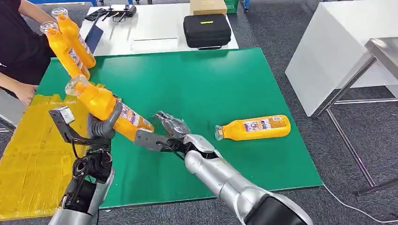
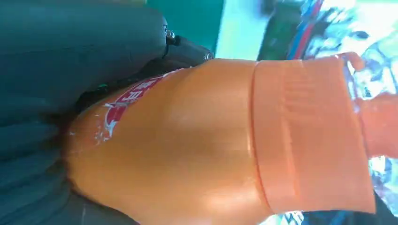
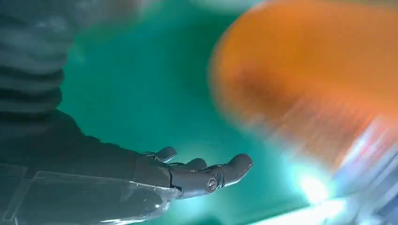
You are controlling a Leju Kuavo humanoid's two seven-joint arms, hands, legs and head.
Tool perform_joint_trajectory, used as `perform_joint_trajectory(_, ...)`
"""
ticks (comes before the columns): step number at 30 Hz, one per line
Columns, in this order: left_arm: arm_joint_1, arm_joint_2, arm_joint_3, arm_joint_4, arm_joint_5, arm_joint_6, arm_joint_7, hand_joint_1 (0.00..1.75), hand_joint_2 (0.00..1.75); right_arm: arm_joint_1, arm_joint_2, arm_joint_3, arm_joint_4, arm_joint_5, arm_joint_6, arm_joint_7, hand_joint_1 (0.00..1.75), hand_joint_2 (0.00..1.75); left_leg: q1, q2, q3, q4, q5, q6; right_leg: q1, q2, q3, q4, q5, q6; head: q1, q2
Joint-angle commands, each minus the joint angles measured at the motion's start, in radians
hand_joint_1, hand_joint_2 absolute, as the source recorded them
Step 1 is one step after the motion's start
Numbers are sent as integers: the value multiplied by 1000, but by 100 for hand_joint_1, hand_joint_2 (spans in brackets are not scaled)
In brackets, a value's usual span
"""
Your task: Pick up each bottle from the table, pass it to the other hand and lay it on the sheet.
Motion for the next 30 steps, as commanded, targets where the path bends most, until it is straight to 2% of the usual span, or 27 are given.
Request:
perform_joint_trajectory(1, -106, 115, -84, 95, -521, 373, -68, 175, 175, -8, -148, -203, -198, 8, 0, -24, 0, 0, 1, -4, 2, 1, -1, -1, 1, -5, 4, 0, -2, -1, 0, 0)
perform_joint_trajectory(3, -114, 147, -100, 158, -709, 491, -55, 175, 175, 7, -173, -231, -256, 6, 5, -31, 0, 0, 1, -3, 2, 0, 0, -1, 0, -4, 3, -1, -1, 0, 0, 0)
perform_joint_trajectory(5, -113, 146, -88, 170, -712, 489, -68, 175, 175, 12, -176, -239, -269, 8, 13, -33, 0, 0, 1, -2, 3, -1, -1, -1, 0, -3, 4, -1, -1, -1, 0, 0)
perform_joint_trajectory(6, -116, 160, -90, 203, -909, 569, -13, 175, 175, 15, -180, -247, -282, 2, 13, -38, 0, 0, 0, -3, 3, -1, -1, -1, 0, -3, 4, -1, -1, -1, 0, 0)
perform_joint_trajectory(7, -99, 164, -37, 213, -1125, 569, 49, 175, 175, 15, -192, -253, -302, -9, 10, -45, 0, 0, 1, -3, 5, -1, -1, -1, 1, -4, 6, -1, -2, -1, 0, 0)
perform_joint_trajectory(9, -77, 185, -14, 266, -1355, 569, 108, 175, 175, 19, -211, -278, -339, -43, 17, -55, 0, 0, 1, 0, 6, -1, -2, -1, 1, -2, 6, -2, -2, -1, 0, 0)
perform_joint_trajectory(10, -64, 198, 17, 299, -1571, 569, 173, 175, 175, 25, -229, -285, -370, -59, 31, -58, 0, 0, 0, 1, 5, -2, -1, -1, 0, 0, 5, -1, -1, -1, 0, 0)
perform_joint_trajectory(11, -76, 198, 35, 367, -1551, 569, 130, 175, 175, 37, -228, -305, -389, -63, 34, -56, 0, 0, -1, 0, 4, -2, -1, 0, 0, 0, 3, -1, -1, 0, -1, 0)
perform_joint_trajectory(12, -93, 207, 9, 457, -1668, 569, 210, 175, 175, 42, -241, -304, -401, -69, 46, -60, 0, 0, 1, 1, 10, -3, -3, -1, 1, -1, 10, -3, -3, -1, 0, 0)
perform_joint_trajectory(13, -105, 204, 2, 501, -1683, 569, 218, 175, 175, 42, -244, -302, -406, -75, 53, -62, 0, 0, 0, 0, 5, -2, -1, -1, 0, -1, 5, -2, -1, 0, 0, 0)
perform_joint_trajectory(17, -168, 192, -24, 734, -1728, 569, 255, 175, 175, 44, -250, -295, -420, -94, 76, -64, 0, 0, 0, 0, 6, -2, -1, -1, 0, -1, 6, -2, -1, -1, 0, 0)
perform_joint_trajectory(21, -180, 185, -36, 767, -1745, 562, 279, 175, 175, 46, -250, -290, -425, -94, 77, -64, 0, 0, 0, -2, 4, -1, -1, -1, 1, -3, 4, -1, -2, -1, 0, 0)
perform_joint_trajectory(25, -189, 197, -73, 845, -1785, 461, 350, 175, 175, 57, -265, -268, -450, -121, 108, -83, 0, 0, 0, -1, 3, -1, -1, 0, 1, -2, 4, -1, -2, 0, 0, 0)
perform_joint_trajectory(27, -184, 200, -74, 845, -1785, 467, 349, 175, 175, 57, -266, -266, -450, -121, 108, -83, 0, 0, 1, 0, 8, -2, -3, -1, 2, -1, 8, -2, -3, -1, 0, 0)
perform_joint_trajectory(30, -191, 208, -69, 873, -1779, 426, 371, 175, 175, 56, -282, -249, -458, -123, 113, -88, 0, 0, 0, 0, 5, -2, -1, -1, -1, -1, 5, -1, -1, -1, 0, 0)
